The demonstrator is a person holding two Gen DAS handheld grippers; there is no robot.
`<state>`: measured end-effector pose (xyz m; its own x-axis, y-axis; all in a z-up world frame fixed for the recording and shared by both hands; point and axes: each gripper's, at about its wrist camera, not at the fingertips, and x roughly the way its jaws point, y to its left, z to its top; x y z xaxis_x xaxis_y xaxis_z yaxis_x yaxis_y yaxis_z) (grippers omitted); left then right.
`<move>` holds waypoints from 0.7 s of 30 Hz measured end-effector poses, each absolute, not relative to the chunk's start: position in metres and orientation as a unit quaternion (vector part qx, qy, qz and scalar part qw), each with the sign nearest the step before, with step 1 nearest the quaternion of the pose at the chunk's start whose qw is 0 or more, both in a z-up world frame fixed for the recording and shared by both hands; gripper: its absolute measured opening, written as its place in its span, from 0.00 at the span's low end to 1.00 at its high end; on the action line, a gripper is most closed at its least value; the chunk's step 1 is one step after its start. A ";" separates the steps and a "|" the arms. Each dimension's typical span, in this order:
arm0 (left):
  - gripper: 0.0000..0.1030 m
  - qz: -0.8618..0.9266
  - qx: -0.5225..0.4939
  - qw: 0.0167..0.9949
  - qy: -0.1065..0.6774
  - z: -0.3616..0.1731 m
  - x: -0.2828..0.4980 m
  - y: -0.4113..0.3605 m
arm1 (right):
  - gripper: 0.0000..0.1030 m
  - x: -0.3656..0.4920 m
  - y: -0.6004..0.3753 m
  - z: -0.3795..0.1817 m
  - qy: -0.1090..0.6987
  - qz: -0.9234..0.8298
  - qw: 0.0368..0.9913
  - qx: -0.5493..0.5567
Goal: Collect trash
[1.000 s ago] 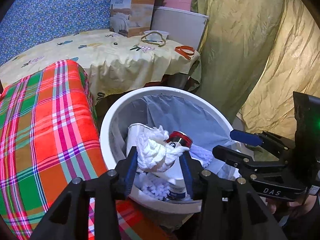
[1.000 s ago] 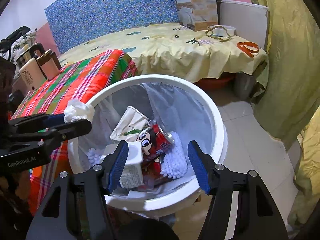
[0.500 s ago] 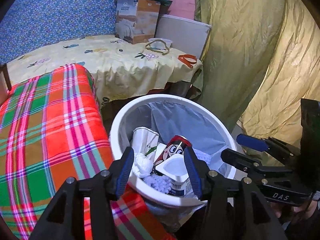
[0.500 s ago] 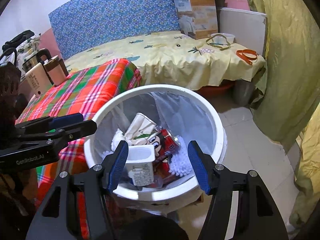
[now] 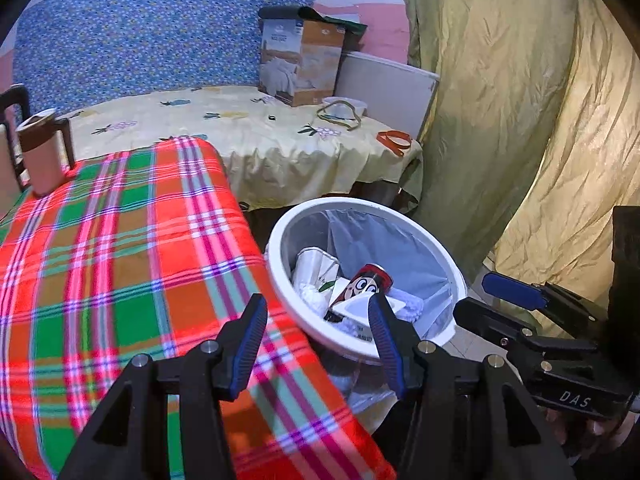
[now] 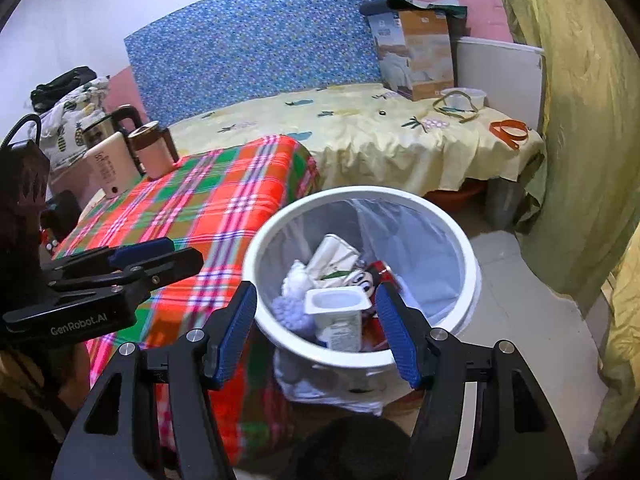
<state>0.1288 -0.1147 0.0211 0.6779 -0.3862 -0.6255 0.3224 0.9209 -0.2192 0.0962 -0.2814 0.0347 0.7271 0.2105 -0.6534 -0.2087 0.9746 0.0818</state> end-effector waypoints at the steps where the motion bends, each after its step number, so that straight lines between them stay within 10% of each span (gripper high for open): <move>1: 0.53 -0.190 -0.045 0.916 0.350 0.022 0.125 -0.112 | 0.62 0.094 -0.279 0.035 0.350 0.115 0.930 0.001; 21: 0.53 -0.142 -0.046 0.933 0.327 0.031 0.062 -0.084 | 0.62 0.048 -0.260 0.042 0.334 0.145 0.931 0.006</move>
